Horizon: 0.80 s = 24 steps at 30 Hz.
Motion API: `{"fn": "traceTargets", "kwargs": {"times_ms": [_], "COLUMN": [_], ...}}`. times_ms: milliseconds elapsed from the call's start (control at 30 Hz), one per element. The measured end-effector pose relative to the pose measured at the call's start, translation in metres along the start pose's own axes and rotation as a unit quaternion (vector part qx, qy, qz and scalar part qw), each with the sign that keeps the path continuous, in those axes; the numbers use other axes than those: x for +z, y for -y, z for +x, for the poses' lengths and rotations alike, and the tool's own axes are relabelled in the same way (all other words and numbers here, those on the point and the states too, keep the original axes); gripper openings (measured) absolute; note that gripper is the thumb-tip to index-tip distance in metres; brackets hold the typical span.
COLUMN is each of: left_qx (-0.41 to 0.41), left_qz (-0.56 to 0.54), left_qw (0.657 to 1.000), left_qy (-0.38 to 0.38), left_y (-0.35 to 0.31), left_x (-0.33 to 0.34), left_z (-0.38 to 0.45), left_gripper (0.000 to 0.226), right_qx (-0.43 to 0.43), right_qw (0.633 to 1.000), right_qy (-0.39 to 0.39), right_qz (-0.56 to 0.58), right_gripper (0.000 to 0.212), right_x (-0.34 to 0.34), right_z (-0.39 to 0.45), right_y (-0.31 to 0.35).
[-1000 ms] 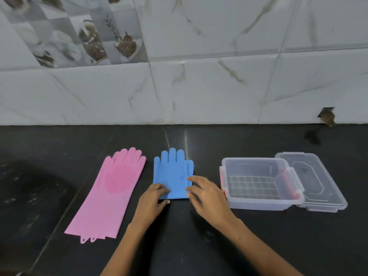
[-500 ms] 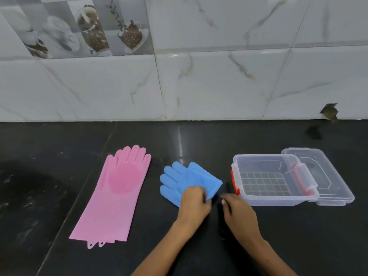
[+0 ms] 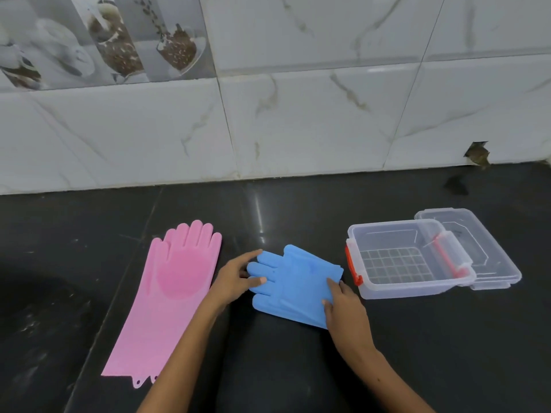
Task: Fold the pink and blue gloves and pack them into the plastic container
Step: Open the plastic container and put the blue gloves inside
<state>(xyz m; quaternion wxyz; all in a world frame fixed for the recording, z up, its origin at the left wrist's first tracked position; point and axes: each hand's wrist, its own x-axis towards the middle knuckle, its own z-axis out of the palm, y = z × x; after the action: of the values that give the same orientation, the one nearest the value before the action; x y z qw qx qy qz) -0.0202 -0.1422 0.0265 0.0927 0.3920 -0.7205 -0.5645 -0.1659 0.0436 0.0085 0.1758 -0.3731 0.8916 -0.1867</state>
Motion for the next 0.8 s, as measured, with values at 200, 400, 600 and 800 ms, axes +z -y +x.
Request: {"fn": "traceTargets", "kwargs": {"times_ms": [200,400,600,800], "left_qx": [-0.015,-0.035,-0.021,0.003], "left_qz": [-0.036,-0.074,-0.089,-0.093], "left_qw": [0.999,0.997,0.996,0.994], "left_qy": [-0.018,-0.011,-0.018,-0.060], "left_y": [0.012,0.019,0.023,0.017], "left_x": [-0.005,-0.007,-0.008,-0.013], "left_z": [0.006,0.009,0.008,-0.002], "left_gripper": [0.049,0.058,0.062,0.060], "right_qx": [0.009,0.023,0.022,-0.006], "right_qw": [0.999,0.999,0.999,0.999], "right_qy": [-0.008,-0.006,-0.002,-0.030], "right_qz": [-0.029,-0.026,-0.046,-0.031], "right_gripper": [0.050,0.046,0.047,0.046], "right_x": [0.003,0.000,-0.004,-0.011], "right_z": [0.010,0.020,0.028,0.029], "right_y": [0.008,0.019,0.025,0.032]}}
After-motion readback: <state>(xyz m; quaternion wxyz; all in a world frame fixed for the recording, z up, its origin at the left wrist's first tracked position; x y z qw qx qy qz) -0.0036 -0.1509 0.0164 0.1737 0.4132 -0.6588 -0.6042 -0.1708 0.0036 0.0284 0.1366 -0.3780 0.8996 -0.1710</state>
